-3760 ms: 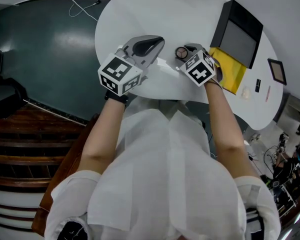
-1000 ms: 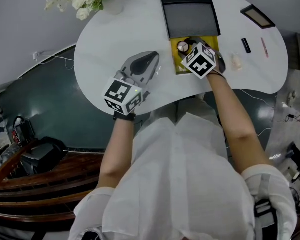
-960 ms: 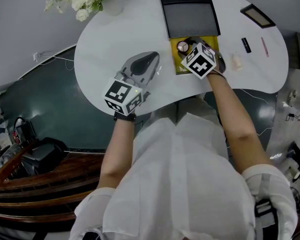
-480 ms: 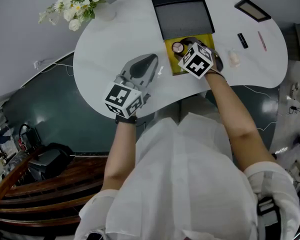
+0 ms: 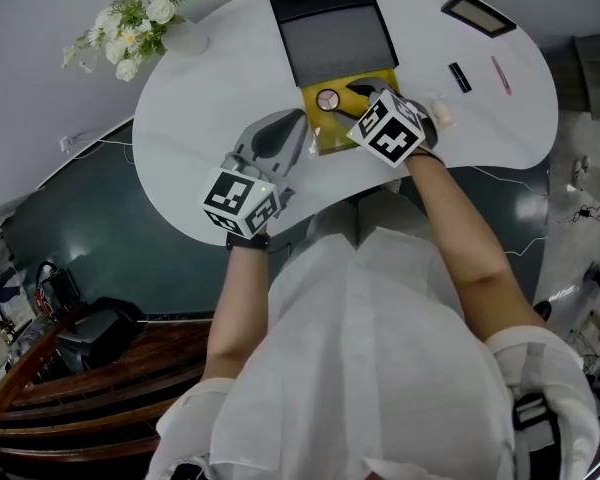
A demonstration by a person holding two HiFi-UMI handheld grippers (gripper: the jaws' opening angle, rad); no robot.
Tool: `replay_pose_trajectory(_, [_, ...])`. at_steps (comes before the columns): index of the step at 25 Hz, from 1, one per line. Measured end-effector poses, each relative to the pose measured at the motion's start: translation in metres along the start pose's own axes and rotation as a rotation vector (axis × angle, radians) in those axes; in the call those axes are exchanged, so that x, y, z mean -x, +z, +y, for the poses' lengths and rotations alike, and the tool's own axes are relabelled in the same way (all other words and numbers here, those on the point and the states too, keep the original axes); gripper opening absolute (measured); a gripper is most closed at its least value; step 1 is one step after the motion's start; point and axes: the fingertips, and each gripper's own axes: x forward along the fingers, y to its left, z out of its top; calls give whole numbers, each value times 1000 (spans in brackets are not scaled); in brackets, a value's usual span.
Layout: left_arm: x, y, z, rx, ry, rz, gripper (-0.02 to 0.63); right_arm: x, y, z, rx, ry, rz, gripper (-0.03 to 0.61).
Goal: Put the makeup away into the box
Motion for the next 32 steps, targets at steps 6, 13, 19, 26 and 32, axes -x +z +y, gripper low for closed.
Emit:
replay_pose_trajectory(6, [-30,3,-27,-2,-26,-2,25,39,-8,-17,-36,-10,-87,190])
replay_pose_trajectory(13, [-80,11,-65,-17,-61,-9,25,85,-41,-51,-93,-48,-144,173])
replay_pose_trajectory(19, [-126,13,-98,-31,-98,-2,25,117,-80,-89,-151,-104,-155,156])
replay_pose_trajectory(26, [-175,11,-128,-37,-124,11,25,139,-136,-129,-185,-167,-109,152])
replay_pose_trajectory(32, [-208,6,-146,-41,-147,35,25,140,-175,-154,-237,-208,-64,152])
